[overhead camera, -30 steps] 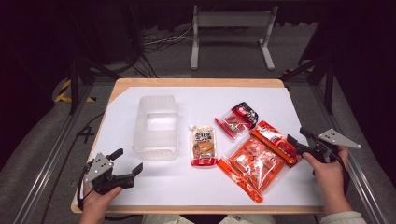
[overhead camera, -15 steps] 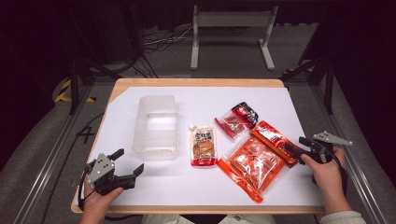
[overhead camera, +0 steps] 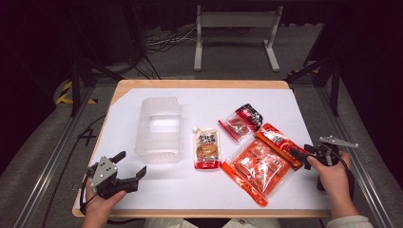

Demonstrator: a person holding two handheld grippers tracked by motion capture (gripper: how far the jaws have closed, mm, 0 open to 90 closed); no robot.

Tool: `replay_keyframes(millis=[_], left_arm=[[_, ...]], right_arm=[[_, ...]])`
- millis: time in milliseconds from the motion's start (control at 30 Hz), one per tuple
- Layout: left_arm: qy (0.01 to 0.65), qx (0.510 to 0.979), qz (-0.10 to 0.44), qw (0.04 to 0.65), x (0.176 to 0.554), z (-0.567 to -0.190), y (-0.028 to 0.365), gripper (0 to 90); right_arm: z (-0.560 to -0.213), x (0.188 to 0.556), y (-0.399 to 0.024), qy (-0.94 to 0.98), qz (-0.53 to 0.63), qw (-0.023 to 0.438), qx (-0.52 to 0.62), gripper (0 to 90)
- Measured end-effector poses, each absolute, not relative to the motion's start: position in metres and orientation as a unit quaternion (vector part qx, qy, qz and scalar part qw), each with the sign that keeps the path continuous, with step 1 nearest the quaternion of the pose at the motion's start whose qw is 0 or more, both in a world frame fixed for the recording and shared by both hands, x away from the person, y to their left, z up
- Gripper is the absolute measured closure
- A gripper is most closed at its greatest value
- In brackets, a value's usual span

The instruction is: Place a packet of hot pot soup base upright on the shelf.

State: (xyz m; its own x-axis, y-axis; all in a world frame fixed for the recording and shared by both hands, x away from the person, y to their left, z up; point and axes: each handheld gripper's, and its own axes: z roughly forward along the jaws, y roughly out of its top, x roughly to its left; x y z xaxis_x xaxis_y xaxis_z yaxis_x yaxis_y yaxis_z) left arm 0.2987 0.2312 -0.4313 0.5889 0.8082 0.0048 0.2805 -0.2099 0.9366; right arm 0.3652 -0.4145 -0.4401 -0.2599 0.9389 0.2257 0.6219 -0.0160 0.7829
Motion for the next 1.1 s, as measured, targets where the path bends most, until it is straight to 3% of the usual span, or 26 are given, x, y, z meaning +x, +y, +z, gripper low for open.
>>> replay_keyframes(millis=[300,433,667,867,967,1100], left_arm=[[0.371,0.735,0.259,0.505,0.299,-0.432,0.230,10.6],[0.369,0.737,0.258,0.503,0.300,-0.432,0.229,10.6],[0.367,0.739,0.257,0.503,0.300,-0.432,0.228,10.5],[0.362,0.742,0.251,0.504,0.300,-0.433,0.225,10.4],[0.345,0.745,0.235,0.520,0.300,-0.431,0.224,15.3],[0.347,0.741,0.237,0.524,0.300,-0.429,0.223,19.9]], right_arm=[[-0.433,0.359,-0.415,0.647,0.456,0.185,0.583,39.8],[-0.433,0.358,-0.409,0.661,0.462,0.157,0.570,43.4],[-0.432,0.357,-0.402,0.689,0.458,0.168,0.536,45.9],[-0.438,0.360,-0.402,0.699,0.440,0.177,0.535,53.8],[-0.441,0.363,-0.403,0.705,0.427,0.180,0.536,60.7],[-0.442,0.366,-0.402,0.710,0.419,0.172,0.539,61.7]])
